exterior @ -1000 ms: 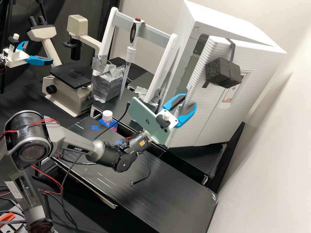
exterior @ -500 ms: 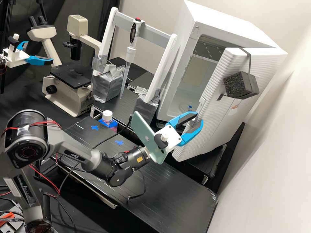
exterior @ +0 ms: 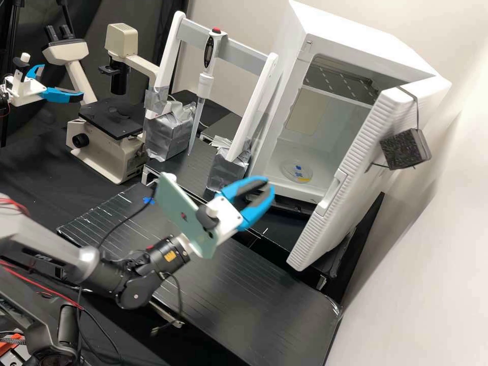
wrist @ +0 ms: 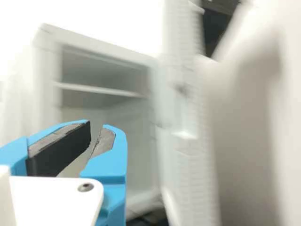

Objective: Open the door

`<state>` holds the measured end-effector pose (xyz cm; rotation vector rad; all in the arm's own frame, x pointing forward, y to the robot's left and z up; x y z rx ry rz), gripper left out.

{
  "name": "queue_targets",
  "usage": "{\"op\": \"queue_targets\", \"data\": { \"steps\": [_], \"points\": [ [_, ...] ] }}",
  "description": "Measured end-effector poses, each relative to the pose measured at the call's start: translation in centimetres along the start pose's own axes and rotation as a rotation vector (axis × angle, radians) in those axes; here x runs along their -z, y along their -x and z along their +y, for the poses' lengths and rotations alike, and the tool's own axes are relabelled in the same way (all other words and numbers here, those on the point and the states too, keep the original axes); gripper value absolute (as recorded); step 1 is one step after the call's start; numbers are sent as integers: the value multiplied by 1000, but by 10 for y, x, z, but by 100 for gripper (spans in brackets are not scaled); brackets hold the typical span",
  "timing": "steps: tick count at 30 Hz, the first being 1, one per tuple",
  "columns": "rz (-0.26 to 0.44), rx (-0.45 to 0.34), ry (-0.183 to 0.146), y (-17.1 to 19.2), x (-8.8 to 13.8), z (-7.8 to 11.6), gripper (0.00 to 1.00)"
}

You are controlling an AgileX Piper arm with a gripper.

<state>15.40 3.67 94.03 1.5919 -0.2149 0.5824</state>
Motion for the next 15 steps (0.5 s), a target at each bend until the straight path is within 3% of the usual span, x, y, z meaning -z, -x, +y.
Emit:
{"op": "queue_targets", "data": {
  "steps": [4, 8, 15],
  "points": [
    [124, 97, -12, 5, 24, -16, 100],
    [186, 151, -43, 11, 36, -27, 100],
    [228, 192, -197, 13, 44, -46, 100]
  ]
}}
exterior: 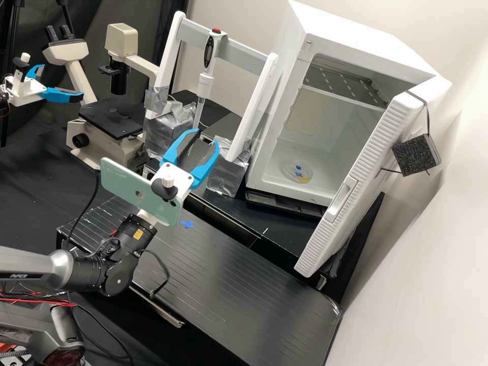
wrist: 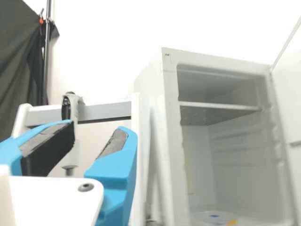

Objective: Open the door

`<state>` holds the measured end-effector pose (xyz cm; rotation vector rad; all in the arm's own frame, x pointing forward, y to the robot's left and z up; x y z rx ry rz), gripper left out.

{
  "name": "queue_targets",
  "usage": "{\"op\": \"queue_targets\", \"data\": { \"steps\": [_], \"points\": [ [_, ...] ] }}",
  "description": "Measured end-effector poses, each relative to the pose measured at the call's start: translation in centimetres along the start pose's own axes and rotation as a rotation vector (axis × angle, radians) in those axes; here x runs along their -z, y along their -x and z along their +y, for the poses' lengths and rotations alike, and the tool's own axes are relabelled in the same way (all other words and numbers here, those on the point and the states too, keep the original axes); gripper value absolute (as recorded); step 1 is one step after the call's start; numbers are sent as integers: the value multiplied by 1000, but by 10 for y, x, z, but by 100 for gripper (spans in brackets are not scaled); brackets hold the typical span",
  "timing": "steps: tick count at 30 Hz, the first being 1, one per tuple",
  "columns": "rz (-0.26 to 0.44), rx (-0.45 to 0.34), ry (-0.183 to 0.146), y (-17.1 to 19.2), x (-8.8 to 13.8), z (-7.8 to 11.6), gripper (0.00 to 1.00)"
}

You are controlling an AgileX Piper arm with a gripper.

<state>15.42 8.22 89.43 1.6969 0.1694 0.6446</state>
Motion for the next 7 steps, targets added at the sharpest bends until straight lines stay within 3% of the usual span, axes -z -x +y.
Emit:
{"op": "queue_targets", "data": {
  "steps": [2, 7],
  "points": [
    [-2, 3, -15, -1, -1, -4, 100],
    [-1, 30, -10, -4, -2, -13, 100]
  ]
}}
